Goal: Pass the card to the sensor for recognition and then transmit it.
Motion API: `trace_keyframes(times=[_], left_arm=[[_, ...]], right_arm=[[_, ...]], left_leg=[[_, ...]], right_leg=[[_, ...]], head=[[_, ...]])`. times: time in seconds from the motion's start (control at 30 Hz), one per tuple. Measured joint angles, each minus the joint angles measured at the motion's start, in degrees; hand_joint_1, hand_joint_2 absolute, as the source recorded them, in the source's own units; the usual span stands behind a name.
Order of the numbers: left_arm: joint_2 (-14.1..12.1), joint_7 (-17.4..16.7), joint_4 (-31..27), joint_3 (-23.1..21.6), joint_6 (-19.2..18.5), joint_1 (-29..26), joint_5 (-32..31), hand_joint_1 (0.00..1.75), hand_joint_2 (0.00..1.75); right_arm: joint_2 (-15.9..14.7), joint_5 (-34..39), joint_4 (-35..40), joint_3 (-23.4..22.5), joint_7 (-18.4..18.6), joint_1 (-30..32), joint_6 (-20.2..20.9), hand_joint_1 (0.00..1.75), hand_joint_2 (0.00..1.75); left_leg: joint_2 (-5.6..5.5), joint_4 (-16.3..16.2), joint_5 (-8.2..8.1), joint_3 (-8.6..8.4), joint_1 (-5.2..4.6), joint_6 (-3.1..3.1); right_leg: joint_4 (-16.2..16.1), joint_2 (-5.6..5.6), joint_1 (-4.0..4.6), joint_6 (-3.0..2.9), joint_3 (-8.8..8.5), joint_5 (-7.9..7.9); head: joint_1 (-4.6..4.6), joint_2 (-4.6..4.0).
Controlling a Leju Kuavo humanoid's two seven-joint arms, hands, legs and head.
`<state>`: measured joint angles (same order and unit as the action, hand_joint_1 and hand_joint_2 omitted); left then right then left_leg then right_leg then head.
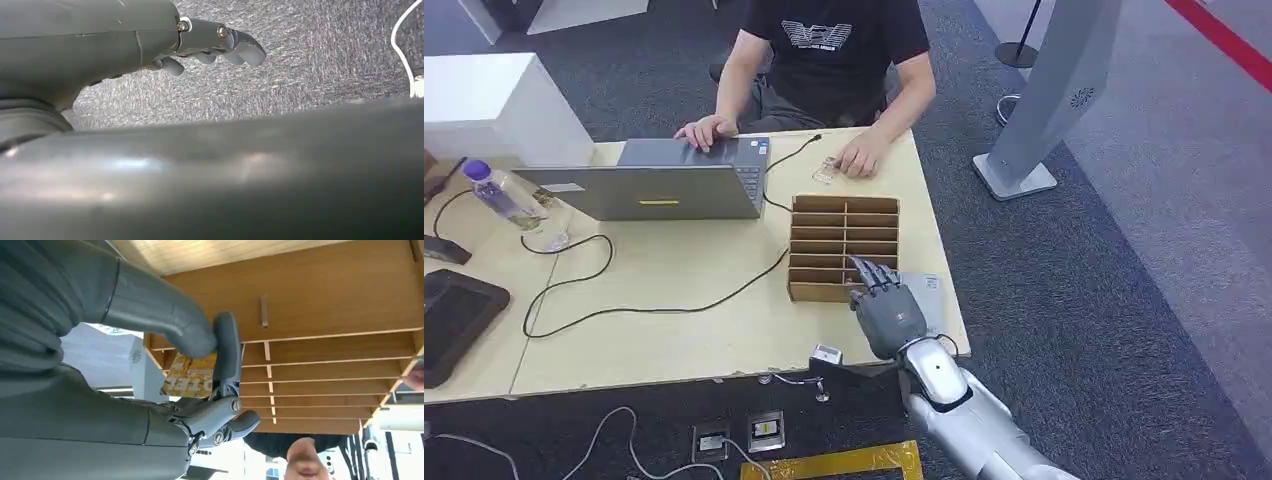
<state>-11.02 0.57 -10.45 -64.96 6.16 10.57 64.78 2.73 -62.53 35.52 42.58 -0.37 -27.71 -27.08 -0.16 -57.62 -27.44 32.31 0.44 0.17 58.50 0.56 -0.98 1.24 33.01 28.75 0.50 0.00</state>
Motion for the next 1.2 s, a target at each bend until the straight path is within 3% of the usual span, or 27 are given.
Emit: trace_keyframes(times=[0.17,0.2,0.23,0.27,0.5,0.87,1.07,1.2], left_arm=[[0.2,0.0,0.0,0.0,0.1,0.1,0.0,0.0,0.0],[0.2,0.0,-0.1,0.0,0.0,0.1,-0.1,0.0,0.0],[0.2,0.0,-0.1,0.0,0.0,0.1,-0.2,0.0,0.0],[0.2,0.0,-0.1,0.0,0.0,0.1,-0.2,0.0,0.0],[0.1,0.0,-0.1,0.0,-0.4,0.1,-0.8,0.0,0.0],[0.0,0.2,-0.1,0.0,0.0,0.1,-1.8,0.0,0.0],[0.0,0.3,-0.1,0.0,0.4,0.1,-2.2,0.0,0.0],[0.0,0.3,-0.1,0.0,0.5,0.1,-2.4,0.0,0.0]], right_arm=[[0.0,-0.1,-0.4,0.0,0.2,0.0,0.1,1.75,1.75],[0.0,-0.1,-0.5,0.0,0.3,0.0,0.1,1.57,1.75],[0.0,-0.1,-0.5,0.0,0.3,0.0,0.1,0.1,1.75],[0.0,-0.1,-0.6,0.0,0.3,0.0,0.1,0.0,1.75],[0.0,-0.3,-0.8,0.0,0.0,0.0,-4.3,0.0,1.75],[-0.1,1.6,-1.2,0.0,-4.2,0.0,-8.6,0.0,1.75],[0.0,-0.2,-0.9,0.0,-3.1,-1.4,-8.1,0.0,1.75],[0.1,-2.1,-0.8,0.1,-0.5,-3.0,-4.8,0.0,1.75]], left_leg=[[0.0,0.0,0.0,0.0,0.0,0.0],[0.0,0.0,0.0,0.0,0.0,0.0],[0.0,0.0,0.0,0.0,0.0,0.0],[0.0,0.0,0.0,0.0,0.0,0.0],[0.0,0.0,0.0,0.0,0.0,0.0],[0.0,0.0,0.0,0.01,0.0,0.0],[0.0,0.0,0.0,0.0,0.0,0.0],[0.0,0.0,0.0,0.01,0.0,0.0]], right_leg=[[0.0,0.0,0.0,0.0,0.0,0.0],[0.0,0.0,0.0,0.0,0.0,0.0],[0.0,0.0,0.0,0.0,0.0,0.0],[0.0,0.0,0.0,0.0,0.0,0.0],[0.0,-0.01,0.0,0.0,0.01,0.0],[0.0,0.0,0.0,0.0,0.0,0.0],[0.0,0.0,0.0,0.0,-0.01,0.0],[0.0,0.0,0.0,0.0,-0.01,0.0]], head=[[0.0,0.0],[0.0,0.0],[0.0,0.0],[0.02,0.0],[0.02,0.0],[0.02,0.0],[0.0,-0.02],[0.02,0.0]])
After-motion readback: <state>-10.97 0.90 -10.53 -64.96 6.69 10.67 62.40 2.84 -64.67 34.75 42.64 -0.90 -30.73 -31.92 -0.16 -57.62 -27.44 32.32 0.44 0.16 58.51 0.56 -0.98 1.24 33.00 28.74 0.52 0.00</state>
